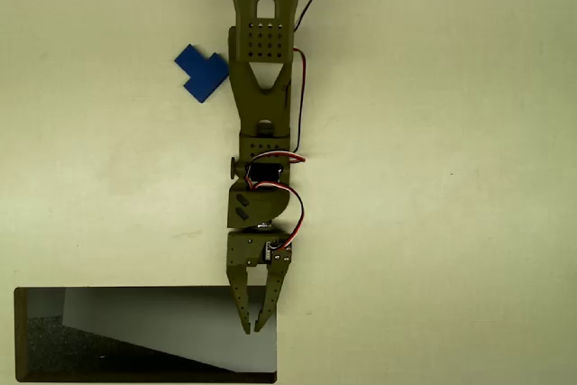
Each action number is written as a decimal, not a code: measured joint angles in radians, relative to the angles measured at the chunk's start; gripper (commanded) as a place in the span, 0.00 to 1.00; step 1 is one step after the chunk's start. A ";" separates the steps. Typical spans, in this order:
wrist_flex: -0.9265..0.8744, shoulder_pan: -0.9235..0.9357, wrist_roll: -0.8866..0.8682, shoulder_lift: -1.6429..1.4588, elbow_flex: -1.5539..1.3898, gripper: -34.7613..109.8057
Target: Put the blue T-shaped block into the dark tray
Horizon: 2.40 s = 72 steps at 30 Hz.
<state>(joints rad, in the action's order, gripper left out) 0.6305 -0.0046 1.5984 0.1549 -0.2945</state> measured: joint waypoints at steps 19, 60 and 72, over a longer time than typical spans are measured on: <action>0.000 0.000 0.000 0.000 -0.006 0.24; -2.355 -0.167 -0.178 -1.746 -0.940 0.24; -2.368 -0.229 0.270 -2.137 -1.612 0.24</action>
<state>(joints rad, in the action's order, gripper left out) -1.7380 -0.2332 1.8684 -1.9819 -1.9067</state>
